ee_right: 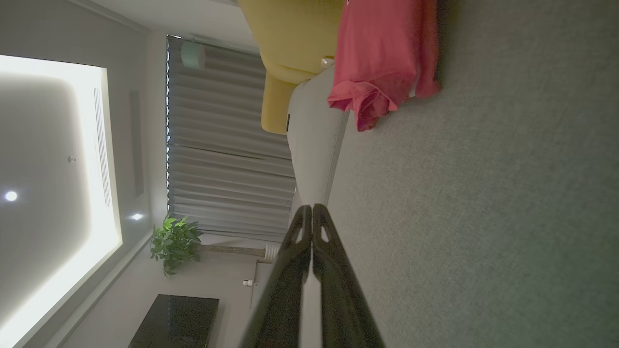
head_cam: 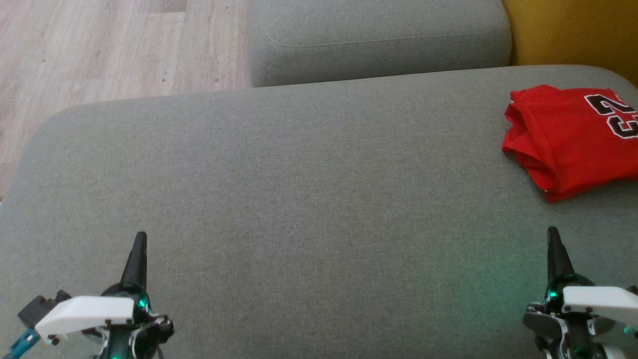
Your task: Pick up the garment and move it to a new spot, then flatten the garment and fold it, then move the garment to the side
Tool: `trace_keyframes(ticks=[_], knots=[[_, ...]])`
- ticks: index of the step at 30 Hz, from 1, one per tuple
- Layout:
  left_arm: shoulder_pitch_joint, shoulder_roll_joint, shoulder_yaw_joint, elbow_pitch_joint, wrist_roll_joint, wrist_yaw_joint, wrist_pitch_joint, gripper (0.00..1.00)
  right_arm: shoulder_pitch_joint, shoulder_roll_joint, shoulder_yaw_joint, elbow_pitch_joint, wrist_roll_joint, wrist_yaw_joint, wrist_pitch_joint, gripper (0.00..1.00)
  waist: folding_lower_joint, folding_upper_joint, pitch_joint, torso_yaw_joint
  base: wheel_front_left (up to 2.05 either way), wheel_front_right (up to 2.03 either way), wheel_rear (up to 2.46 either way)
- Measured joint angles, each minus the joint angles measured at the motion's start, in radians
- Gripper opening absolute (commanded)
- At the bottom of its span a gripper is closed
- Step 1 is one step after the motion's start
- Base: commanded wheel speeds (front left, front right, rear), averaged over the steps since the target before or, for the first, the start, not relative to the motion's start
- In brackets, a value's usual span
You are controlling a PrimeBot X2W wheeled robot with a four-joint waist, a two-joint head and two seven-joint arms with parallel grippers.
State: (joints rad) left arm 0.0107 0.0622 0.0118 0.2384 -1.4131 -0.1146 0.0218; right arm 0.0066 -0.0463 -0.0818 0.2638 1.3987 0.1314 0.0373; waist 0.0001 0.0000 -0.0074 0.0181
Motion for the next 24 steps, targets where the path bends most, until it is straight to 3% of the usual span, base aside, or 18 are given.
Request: trace_keyframes(ticks=[18, 24], knots=[[-0.062, 0.000, 0.030, 0.030, -0.218, -0.009, 0.056, 0.00, -0.048, 0.000, -0.028, 0.010, 0.215, 0.000, 0.051, 0.00, 0.0000, 0.0000, 0.011, -0.018, 0.00, 0.00, 0.00], [-0.062, -0.001, 0.032, 0.032, -0.223, -0.009, 0.057, 0.00, -0.064, 0.000, -0.029, 0.012, 0.221, 0.000, 0.053, 0.00, 0.0000, 0.0000, 0.011, -0.018, 0.00, 0.00, 0.00]])
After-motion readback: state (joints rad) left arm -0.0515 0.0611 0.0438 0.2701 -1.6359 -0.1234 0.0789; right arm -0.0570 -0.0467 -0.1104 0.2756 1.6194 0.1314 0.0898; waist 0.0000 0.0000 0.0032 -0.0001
